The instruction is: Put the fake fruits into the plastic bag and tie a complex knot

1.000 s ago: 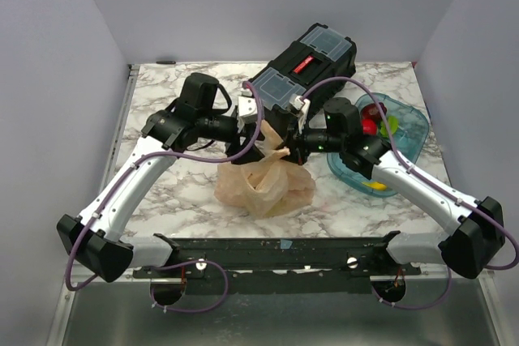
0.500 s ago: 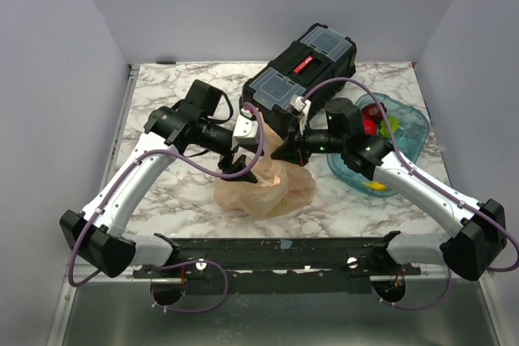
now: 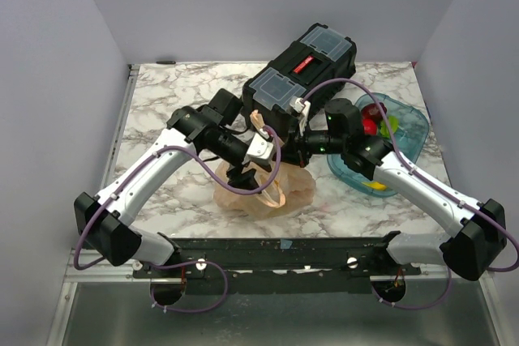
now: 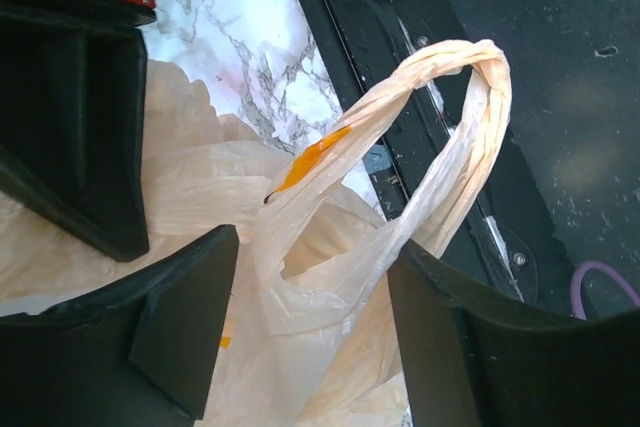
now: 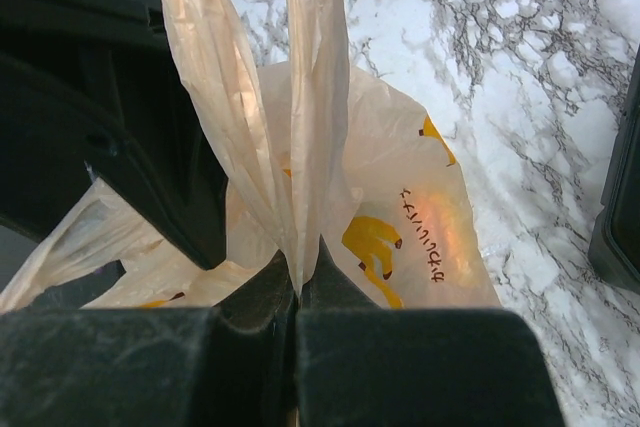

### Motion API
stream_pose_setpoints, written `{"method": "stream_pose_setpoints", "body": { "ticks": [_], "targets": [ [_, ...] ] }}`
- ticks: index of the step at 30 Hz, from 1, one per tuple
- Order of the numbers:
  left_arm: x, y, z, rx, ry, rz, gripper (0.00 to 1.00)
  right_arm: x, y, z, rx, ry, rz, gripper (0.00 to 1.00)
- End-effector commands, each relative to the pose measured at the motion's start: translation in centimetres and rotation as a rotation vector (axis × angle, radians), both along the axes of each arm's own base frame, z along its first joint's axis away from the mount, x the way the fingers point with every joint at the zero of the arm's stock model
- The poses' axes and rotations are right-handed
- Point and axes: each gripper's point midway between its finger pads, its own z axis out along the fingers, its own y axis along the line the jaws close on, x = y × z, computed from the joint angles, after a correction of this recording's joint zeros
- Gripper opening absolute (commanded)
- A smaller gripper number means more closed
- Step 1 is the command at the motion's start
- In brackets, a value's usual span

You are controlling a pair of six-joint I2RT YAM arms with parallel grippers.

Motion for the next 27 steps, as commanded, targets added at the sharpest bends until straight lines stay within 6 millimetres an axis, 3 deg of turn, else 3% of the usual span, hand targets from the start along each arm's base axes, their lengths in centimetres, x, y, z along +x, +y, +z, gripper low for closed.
{"method": "stream_pose_setpoints", "body": {
  "ticks": [1, 6, 9, 11, 14, 17, 21, 27],
  "targets": [
    [-0.7, -0.1, -1.4, 0.043, -0.028, -0.055, 0.59, -0.8, -0.3, 0.5, 0.007, -0.012, 0.020, 0.01],
    [-0.6, 0.3, -2.4, 0.088, -0.036, -0.033, 0.42, -0.8, -0.4, 0.6, 0.004, -0.018, 0.015, 0.01],
    [0.1, 0.4, -2.0, 0.106, -0.053, 0.028, 0.14, -0.9, -0.5, 0.5, 0.002, -0.018, 0.014, 0.01],
    [0.9, 0.3, -0.1, 0.046, -0.083, 0.087, 0.02, -0.8, -0.6, 0.5, 0.001, -0.022, 0.006, 0.01],
    [1.3, -0.2, 3.7, -0.104, -0.077, 0.189, 0.00, -0.7, -0.6, 0.3, -0.003, -0.023, 0.000, 0.01],
    [2.6, -0.9, 5.0, -0.182, -0.077, 0.300, 0.00, -1.0, -0.4, 0.4, 0.009, -0.014, 0.018, 0.01],
    [5.2, -1.1, 4.2, -0.156, -0.033, 0.456, 0.00, -1.8, -0.3, 1.1, 0.032, -0.016, 0.063, 0.01],
    [7.9, -0.9, 3.5, -0.151, 0.021, 0.583, 0.00, -3.3, -0.1, 1.8, 0.061, 0.001, 0.144, 0.25]
  ]
}}
